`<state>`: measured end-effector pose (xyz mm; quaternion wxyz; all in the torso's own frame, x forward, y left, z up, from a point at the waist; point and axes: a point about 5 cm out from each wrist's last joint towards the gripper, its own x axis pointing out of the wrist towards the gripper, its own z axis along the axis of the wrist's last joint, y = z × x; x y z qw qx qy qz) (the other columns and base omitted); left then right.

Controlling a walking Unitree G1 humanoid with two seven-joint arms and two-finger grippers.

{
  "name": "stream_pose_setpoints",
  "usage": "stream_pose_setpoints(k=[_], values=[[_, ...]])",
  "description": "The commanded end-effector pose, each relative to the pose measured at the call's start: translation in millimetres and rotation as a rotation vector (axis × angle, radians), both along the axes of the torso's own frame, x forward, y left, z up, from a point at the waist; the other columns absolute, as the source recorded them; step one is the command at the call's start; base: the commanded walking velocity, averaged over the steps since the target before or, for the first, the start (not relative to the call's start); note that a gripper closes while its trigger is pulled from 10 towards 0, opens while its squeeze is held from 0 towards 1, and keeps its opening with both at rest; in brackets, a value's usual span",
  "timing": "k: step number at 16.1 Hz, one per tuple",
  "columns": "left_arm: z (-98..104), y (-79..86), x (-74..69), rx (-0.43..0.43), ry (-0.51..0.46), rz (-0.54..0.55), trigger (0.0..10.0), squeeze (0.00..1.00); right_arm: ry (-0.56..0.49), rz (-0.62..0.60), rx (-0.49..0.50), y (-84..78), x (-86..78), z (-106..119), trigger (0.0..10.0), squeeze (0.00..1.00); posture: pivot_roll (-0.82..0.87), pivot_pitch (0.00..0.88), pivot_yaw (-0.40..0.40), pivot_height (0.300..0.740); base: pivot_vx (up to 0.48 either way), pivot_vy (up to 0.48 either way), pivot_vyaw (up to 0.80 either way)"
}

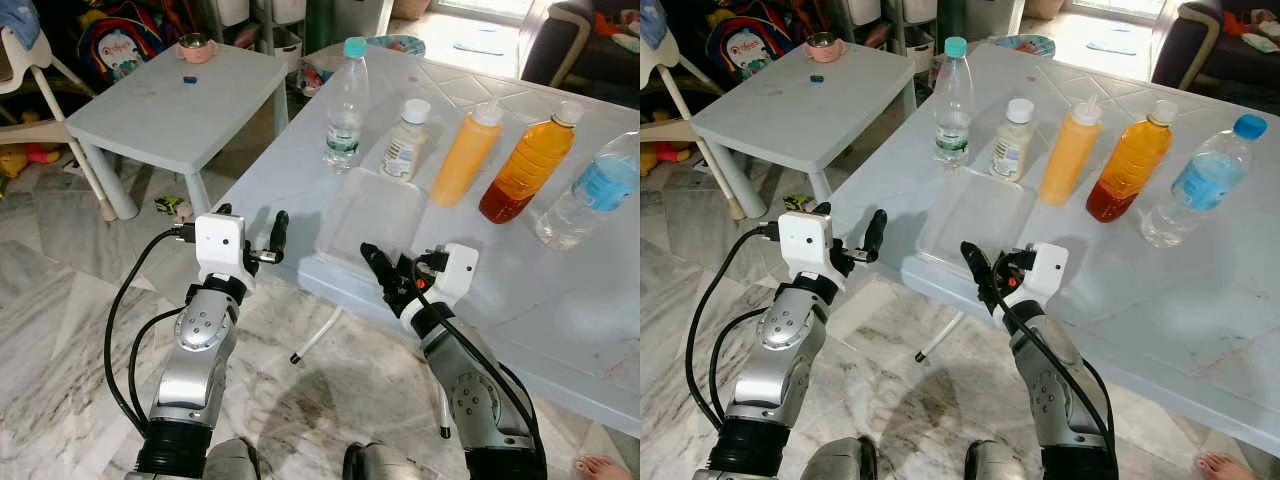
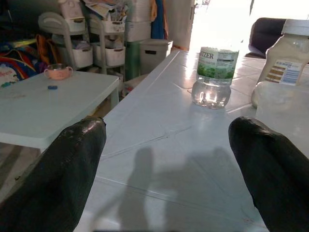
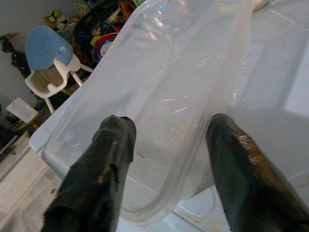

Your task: Restocking fridge

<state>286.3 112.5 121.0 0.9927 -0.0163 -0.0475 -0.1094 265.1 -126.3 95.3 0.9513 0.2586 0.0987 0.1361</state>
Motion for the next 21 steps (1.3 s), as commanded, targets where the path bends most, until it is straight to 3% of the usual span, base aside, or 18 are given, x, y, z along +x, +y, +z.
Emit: stream_pose_setpoints(k=[1,14,20,21], values=[[2.6,-1.5,-0.6,0.014,-0.007,-0.008,10.0,0.0,0.067,-0.049,-0.027,-7.4,-2.6,-11.6,0.0,0.0,-0.01,0.094,-0.018,0.74,0.0,0.0,0.0],[3.0,-2.4,0.7,0.018,-0.009,-0.007,10.0,0.0,0.117,-0.137,0.018,-17.5,2.2,-15.7,0.0,0.0,-0.01,0.091,-0.018,0.74,0.0,0.0,0.0],[3.4,2.4,2.4,0.055,0.001,0.044,10.0,0.0,0.02,-0.106,-0.009,-12.3,11.3,9.4,0.4,0.0,0.0,0.097,-0.012,0.74,0.0,0.0,0.0],[3.7,4.4,4.4,0.065,0.016,0.067,10.0,0.0,-0.022,-0.084,-0.055,-9.5,12.8,16.1,10.0,0.0,0.01,0.107,-0.008,0.74,0.0,0.0,0.0]])
